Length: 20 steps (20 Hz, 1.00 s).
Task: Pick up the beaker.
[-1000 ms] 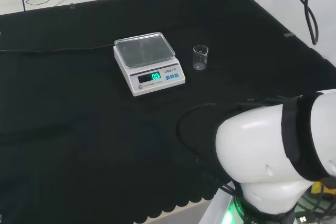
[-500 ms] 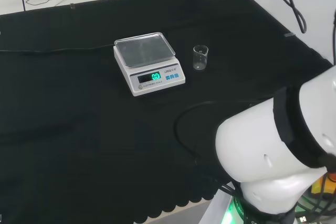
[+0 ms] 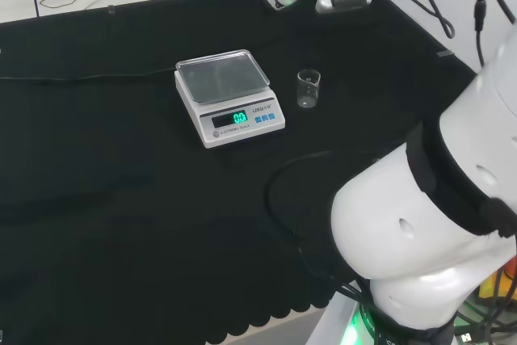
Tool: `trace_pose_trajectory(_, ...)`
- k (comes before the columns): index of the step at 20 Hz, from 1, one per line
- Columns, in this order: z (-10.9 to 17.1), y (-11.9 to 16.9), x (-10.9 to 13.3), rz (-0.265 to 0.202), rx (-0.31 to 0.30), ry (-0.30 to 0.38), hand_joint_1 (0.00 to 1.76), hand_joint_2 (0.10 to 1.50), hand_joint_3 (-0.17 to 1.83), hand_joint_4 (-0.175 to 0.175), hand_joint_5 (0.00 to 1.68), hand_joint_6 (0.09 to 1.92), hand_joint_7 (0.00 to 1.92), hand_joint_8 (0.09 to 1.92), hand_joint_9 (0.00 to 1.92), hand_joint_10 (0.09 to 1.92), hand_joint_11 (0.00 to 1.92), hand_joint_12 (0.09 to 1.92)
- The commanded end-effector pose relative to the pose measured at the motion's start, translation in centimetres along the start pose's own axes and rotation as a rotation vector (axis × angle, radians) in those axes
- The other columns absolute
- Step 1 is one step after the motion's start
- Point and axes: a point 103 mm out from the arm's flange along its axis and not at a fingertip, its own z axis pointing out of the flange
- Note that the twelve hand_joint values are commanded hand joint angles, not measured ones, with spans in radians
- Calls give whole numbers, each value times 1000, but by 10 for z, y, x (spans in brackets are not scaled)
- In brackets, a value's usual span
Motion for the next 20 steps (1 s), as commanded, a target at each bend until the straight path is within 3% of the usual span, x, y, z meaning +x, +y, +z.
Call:
trace_pose_trajectory(1, 23, 43, -39, 4, 20, 15, 651, 904, 231, -34, 450, 95, 273, 691, 344, 832, 0, 1397)
trace_pose_trajectory(20, 119, 117, -92, 30, 201, 65, 669, 898, 253, -37, 453, 105, 281, 697, 350, 831, 0, 1407)
